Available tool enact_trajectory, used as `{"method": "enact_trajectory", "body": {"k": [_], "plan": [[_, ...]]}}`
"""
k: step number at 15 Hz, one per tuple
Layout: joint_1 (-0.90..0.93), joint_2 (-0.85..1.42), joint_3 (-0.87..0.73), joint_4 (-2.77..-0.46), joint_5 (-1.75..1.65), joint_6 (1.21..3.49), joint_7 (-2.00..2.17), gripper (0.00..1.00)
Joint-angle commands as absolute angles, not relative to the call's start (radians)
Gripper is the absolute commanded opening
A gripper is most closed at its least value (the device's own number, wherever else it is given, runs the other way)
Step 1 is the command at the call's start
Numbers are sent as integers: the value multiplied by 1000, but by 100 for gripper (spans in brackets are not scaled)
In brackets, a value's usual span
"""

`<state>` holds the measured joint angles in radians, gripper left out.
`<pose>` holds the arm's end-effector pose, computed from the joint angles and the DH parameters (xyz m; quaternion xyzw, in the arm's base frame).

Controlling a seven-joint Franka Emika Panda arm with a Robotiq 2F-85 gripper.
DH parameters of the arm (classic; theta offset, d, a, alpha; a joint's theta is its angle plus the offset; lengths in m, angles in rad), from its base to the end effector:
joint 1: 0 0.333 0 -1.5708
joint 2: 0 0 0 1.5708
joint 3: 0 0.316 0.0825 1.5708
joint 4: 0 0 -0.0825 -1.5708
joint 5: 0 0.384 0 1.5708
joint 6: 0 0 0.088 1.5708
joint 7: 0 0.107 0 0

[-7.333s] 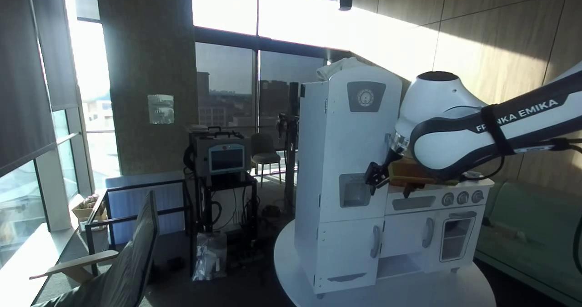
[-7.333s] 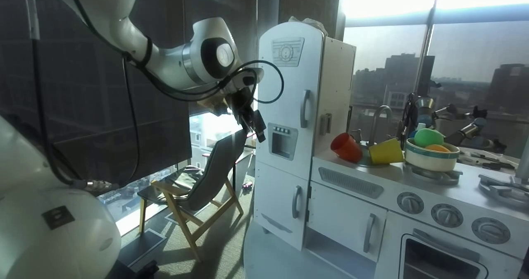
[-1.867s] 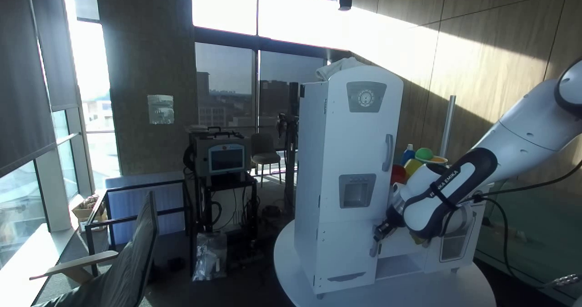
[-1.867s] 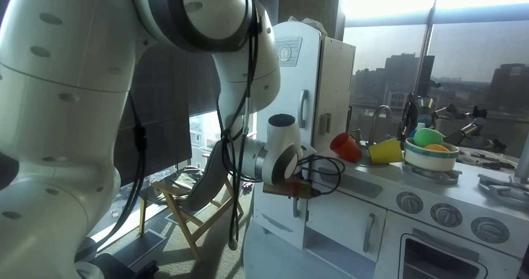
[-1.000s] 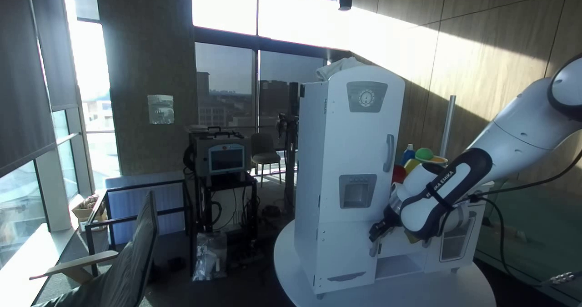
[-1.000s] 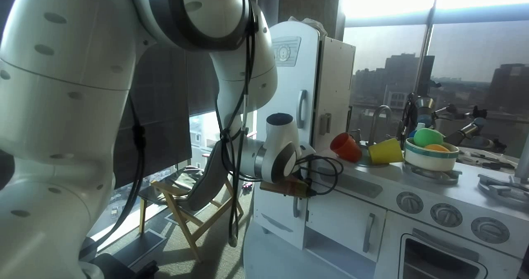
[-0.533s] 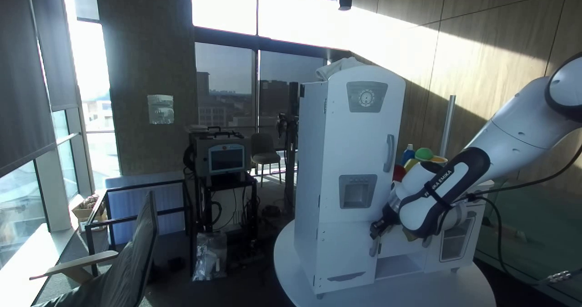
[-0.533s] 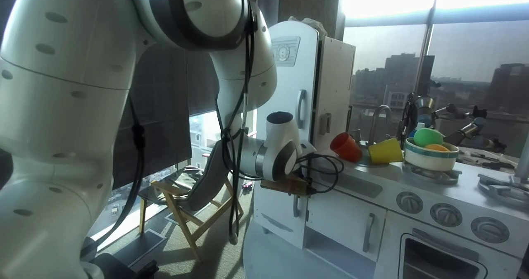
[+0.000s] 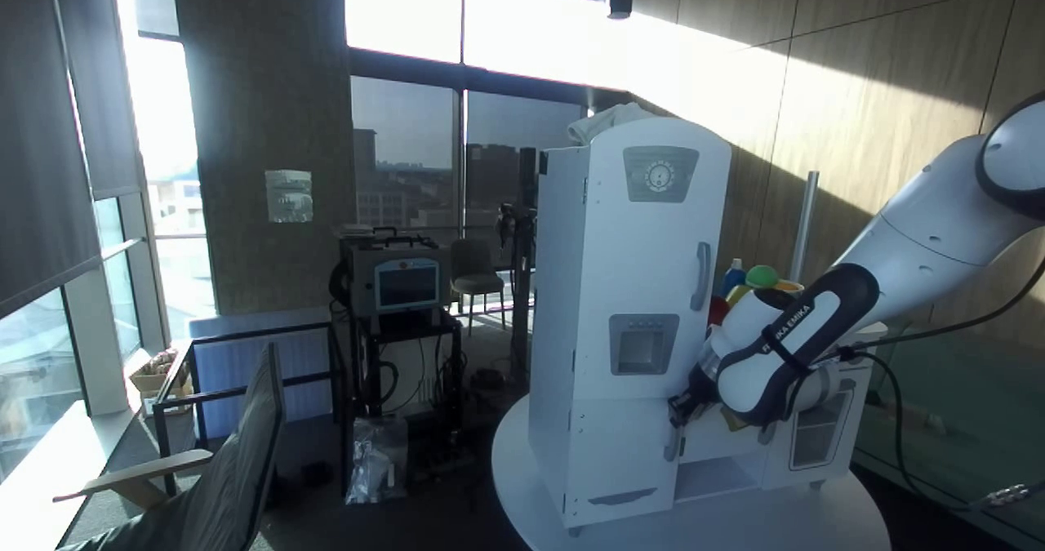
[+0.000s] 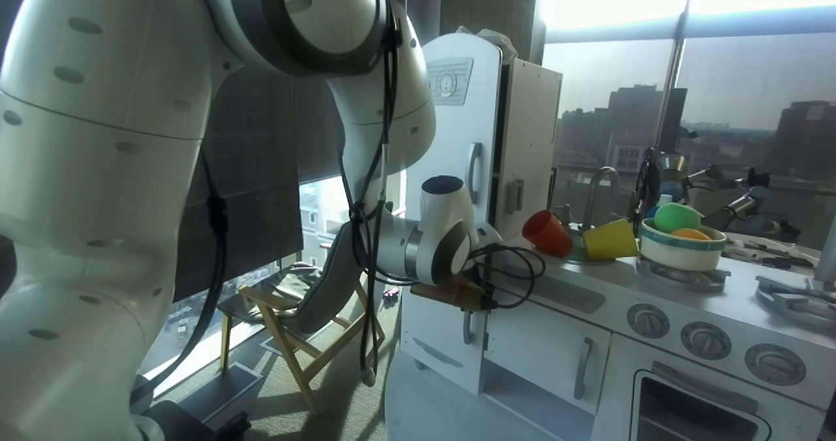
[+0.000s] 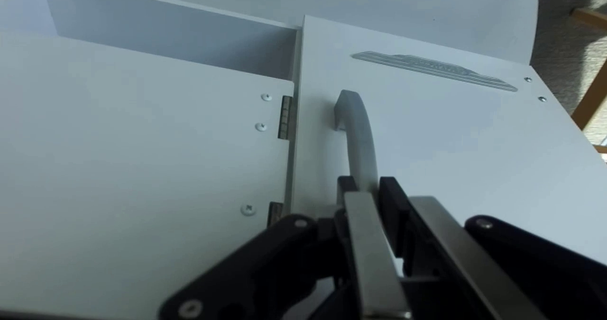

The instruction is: Close the upper cabinet on the left then open the bottom cabinet.

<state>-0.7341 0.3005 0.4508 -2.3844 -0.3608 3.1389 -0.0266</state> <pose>0.5268 -0.1212 0.2620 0.9688 0.0263 0.2455 0.0218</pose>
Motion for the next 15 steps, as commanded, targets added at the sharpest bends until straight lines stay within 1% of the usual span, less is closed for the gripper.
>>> {"method": "enact_trajectory", "body": {"k": [1, 2, 4, 5, 6, 11, 15], "plan": [[-664, 227, 363, -2401, -367, 3066, 55, 11], [-561, 205, 277, -2415, -239, 3066, -21, 12], [-463, 173, 174, -2432, -195, 3045, -7, 12], [-468, 167, 159, -2433, -309, 3028, 111, 12], [-416, 153, 103, -2439, -330, 3008, 149, 12], [-261, 100, -79, -2452, -548, 2934, 442, 12], [-197, 82, -121, -2446, -666, 2829, 610, 11]]}}
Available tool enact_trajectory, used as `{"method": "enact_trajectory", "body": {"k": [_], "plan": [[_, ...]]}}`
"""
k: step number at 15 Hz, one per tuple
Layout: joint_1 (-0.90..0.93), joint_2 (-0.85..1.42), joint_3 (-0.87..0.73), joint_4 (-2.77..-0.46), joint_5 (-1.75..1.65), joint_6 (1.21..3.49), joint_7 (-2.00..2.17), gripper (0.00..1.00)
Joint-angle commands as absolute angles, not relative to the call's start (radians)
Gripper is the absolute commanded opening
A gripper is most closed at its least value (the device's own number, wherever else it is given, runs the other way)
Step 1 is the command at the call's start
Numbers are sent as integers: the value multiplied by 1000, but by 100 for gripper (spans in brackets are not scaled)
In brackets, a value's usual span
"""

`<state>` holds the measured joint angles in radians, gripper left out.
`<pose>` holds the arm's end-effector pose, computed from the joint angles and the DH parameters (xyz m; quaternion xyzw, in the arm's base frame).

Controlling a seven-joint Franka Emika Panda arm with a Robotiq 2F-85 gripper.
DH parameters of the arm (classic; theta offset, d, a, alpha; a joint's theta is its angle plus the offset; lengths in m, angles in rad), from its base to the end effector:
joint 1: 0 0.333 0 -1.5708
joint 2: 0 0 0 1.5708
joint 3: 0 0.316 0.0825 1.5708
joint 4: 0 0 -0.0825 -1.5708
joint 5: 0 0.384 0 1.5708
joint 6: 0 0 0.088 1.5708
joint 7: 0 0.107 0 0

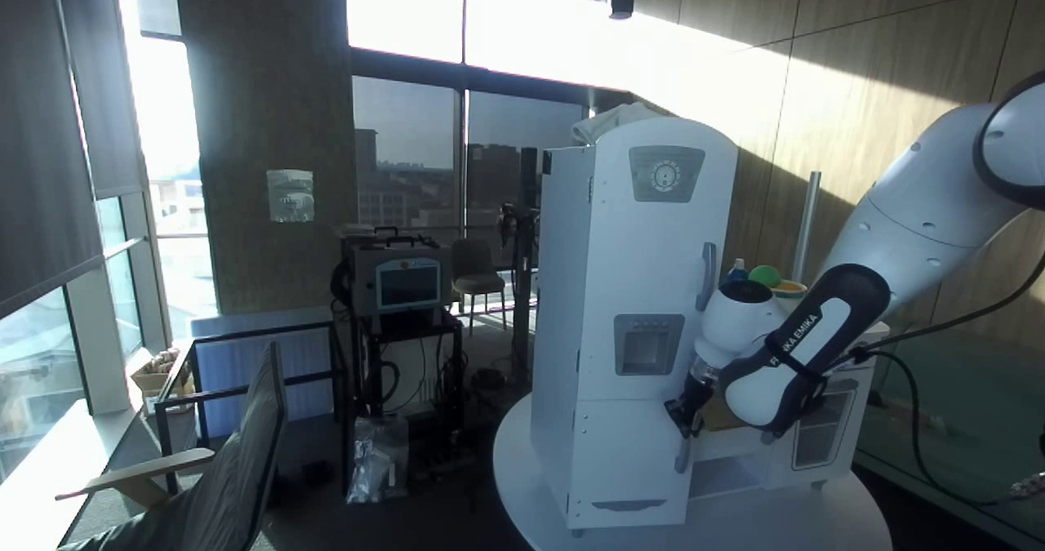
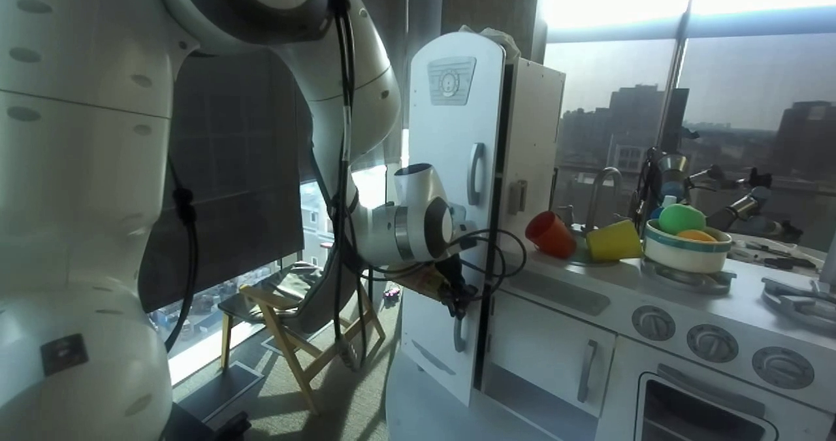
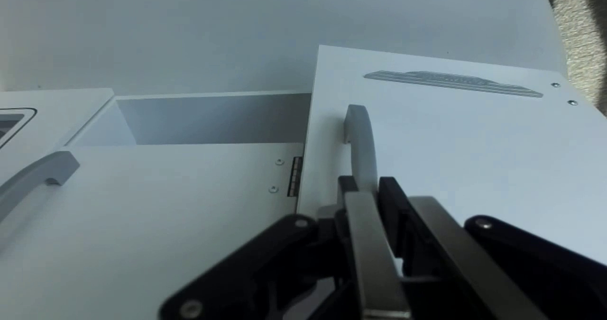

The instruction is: Close the upper cabinet on the left then open the bottom cabinet.

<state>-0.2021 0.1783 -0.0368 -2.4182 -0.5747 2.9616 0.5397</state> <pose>0.5119 -0.0871 0.2695 0.9730 -0.1118 0.1869 0.0764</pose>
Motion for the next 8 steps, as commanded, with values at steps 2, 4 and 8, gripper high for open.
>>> {"method": "enact_trajectory", "body": {"k": [2, 4, 8], "plan": [[-190, 64, -108, -2451, -663, 2760, 627, 11], [-194, 56, -69, -2449, -592, 2678, 554, 11], [-121, 75, -86, -2397, -405, 2533, 385, 10]]}}
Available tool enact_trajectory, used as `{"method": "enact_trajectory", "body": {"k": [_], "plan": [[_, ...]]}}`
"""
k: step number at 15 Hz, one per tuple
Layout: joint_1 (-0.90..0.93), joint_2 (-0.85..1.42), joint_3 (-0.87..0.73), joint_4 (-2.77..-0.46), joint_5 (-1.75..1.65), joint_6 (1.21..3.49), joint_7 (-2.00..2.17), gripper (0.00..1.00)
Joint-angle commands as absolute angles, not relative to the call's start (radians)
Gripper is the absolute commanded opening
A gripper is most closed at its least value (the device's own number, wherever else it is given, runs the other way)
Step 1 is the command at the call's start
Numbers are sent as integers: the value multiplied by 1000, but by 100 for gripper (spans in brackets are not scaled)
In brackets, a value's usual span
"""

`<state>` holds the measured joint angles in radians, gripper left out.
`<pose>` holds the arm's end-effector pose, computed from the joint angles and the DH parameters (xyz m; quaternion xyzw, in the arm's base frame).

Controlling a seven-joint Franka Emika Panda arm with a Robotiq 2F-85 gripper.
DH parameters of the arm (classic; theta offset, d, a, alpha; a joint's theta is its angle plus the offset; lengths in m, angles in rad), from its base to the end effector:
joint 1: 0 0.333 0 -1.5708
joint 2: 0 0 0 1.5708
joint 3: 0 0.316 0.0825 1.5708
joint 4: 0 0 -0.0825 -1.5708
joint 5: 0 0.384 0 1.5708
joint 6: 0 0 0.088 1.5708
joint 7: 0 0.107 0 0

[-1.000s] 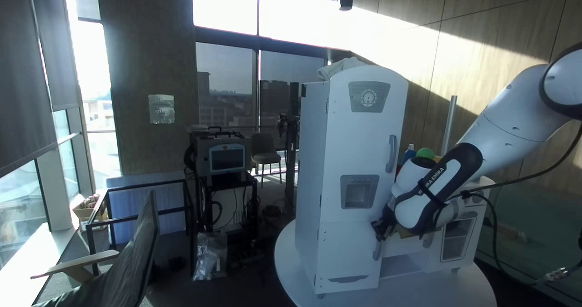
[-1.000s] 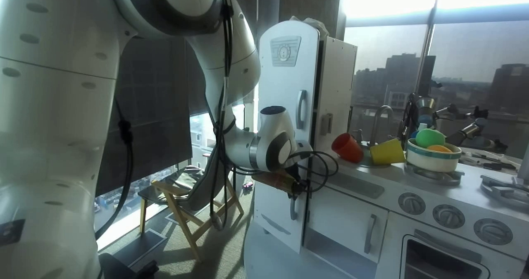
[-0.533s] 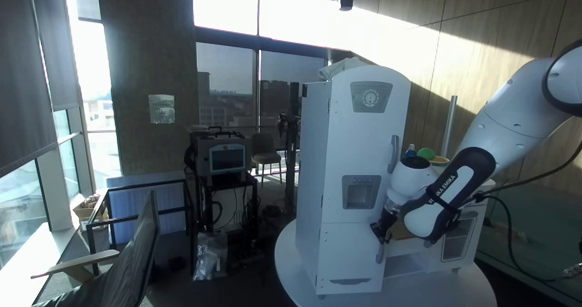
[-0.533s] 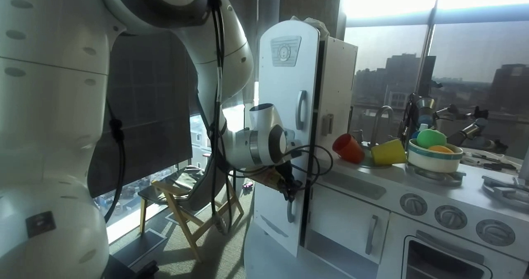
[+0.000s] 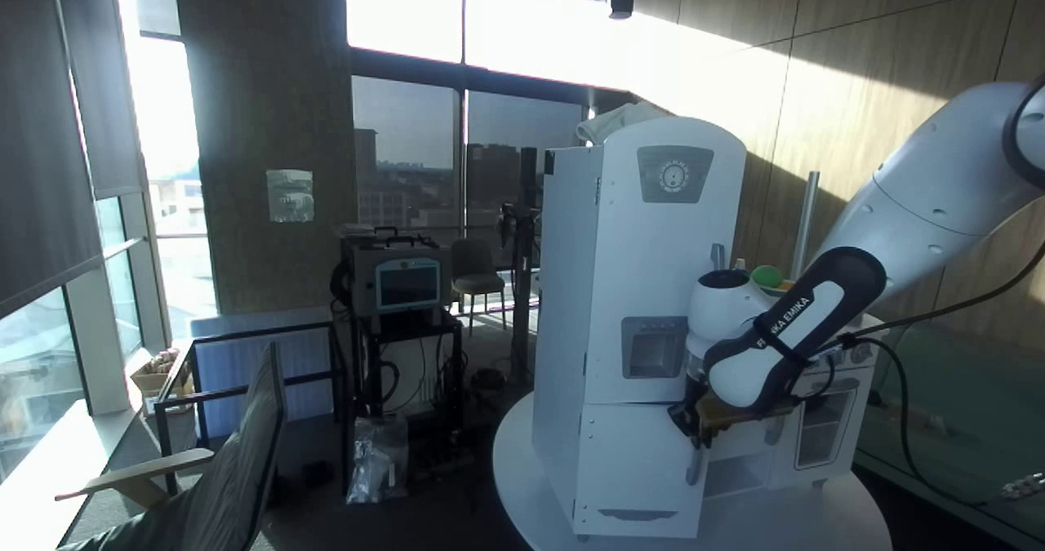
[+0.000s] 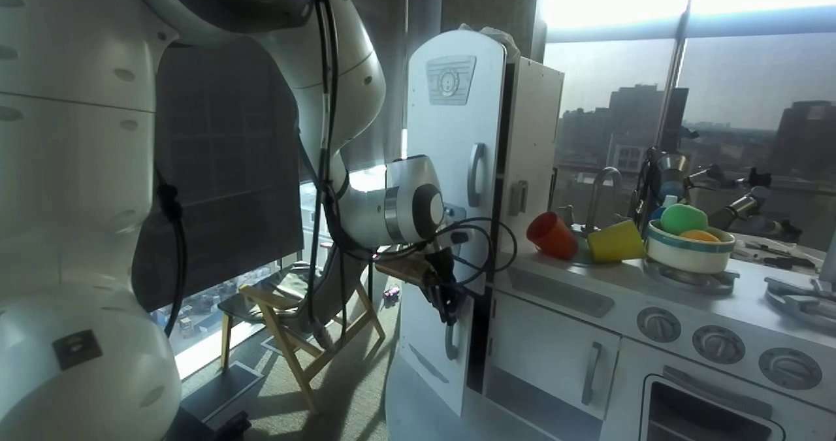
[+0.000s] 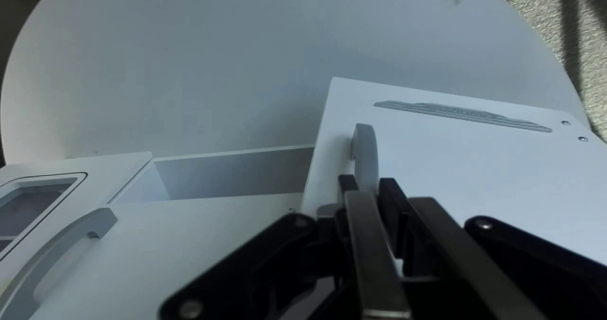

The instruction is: Close the upper cabinet on the left then open the bottom cabinet.

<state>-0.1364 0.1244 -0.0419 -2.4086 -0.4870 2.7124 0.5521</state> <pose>0.5054 -0.0743 0.2765 0.9774 -0.1492 0.1076 0.1039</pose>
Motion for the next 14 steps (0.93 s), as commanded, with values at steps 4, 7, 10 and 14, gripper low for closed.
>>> {"method": "enact_trajectory", "body": {"k": [4, 7, 10, 14], "plan": [[-104, 89, -76, -2341, -272, 2392, 213, 10], [-96, 78, -70, -2317, -230, 2268, 89, 45], [-97, 49, -97, -2291, -297, 2059, 90, 61], [-127, 6, -134, -2292, -294, 2092, 112, 92]]}}
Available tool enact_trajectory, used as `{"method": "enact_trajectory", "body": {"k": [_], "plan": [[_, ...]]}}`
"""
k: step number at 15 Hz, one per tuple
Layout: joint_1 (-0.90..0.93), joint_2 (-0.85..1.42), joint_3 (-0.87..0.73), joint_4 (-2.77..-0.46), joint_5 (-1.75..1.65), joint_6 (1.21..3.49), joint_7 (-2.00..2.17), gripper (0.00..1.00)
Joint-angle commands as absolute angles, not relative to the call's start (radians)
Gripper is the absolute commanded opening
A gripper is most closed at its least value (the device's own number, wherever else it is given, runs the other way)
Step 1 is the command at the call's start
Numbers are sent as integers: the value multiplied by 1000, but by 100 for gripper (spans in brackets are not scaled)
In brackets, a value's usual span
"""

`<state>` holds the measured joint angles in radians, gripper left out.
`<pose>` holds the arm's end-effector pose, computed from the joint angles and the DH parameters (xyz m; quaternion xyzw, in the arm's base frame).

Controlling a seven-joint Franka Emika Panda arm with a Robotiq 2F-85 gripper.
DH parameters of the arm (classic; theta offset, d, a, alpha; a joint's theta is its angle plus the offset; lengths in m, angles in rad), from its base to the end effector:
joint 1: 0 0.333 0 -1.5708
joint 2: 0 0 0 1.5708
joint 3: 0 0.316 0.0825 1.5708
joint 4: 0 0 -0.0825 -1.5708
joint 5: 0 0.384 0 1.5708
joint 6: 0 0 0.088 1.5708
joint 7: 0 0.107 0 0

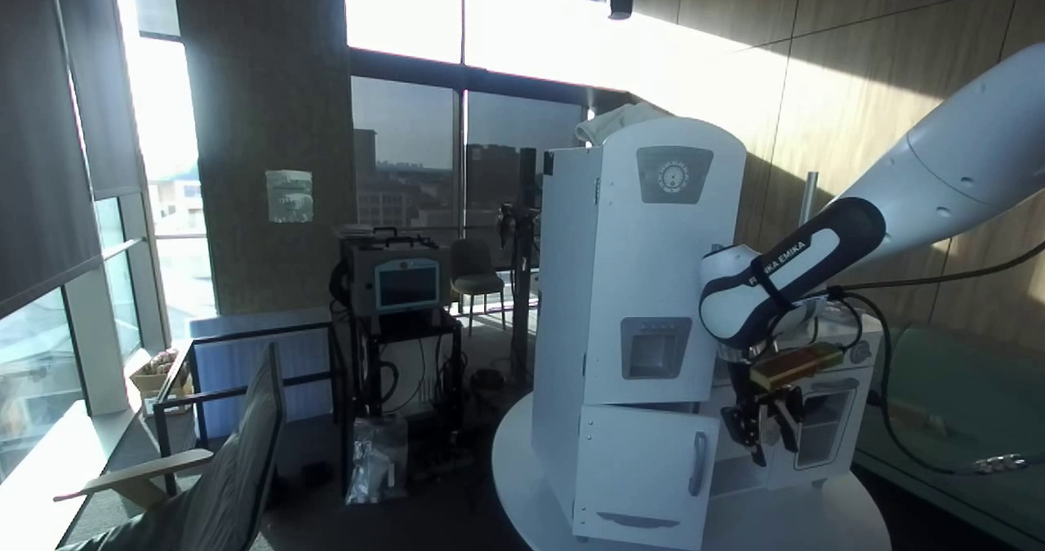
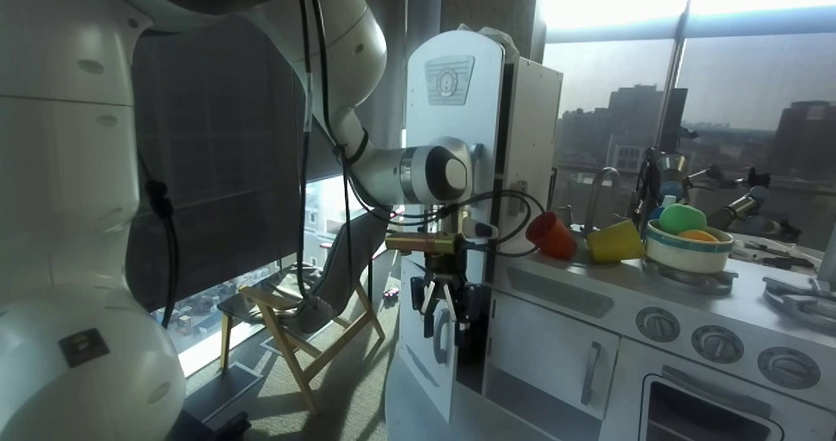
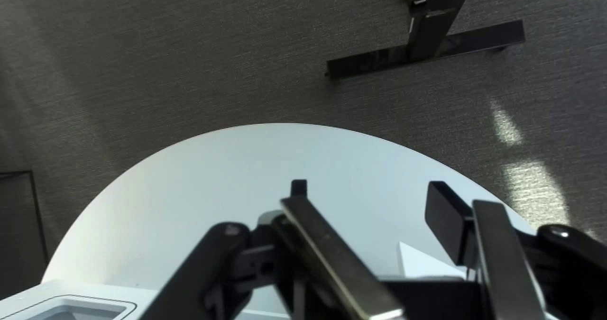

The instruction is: Close the upper cabinet on the left then open the bottom cabinet.

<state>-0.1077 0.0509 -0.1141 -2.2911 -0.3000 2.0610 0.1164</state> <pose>0.4725 -0.1226 0.3106 0.9795 -0.0782 -0.1449 0.1161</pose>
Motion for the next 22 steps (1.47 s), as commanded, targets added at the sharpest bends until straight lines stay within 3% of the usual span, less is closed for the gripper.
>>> {"method": "enact_trajectory", "body": {"k": [1, 10, 22], "plan": [[-132, 6, -140, -2293, -304, 2145, 129, 98], [-144, 159, -169, -2234, -298, 2537, 290, 100], [-129, 101, -156, -2317, -198, 2460, 163, 100]]}}
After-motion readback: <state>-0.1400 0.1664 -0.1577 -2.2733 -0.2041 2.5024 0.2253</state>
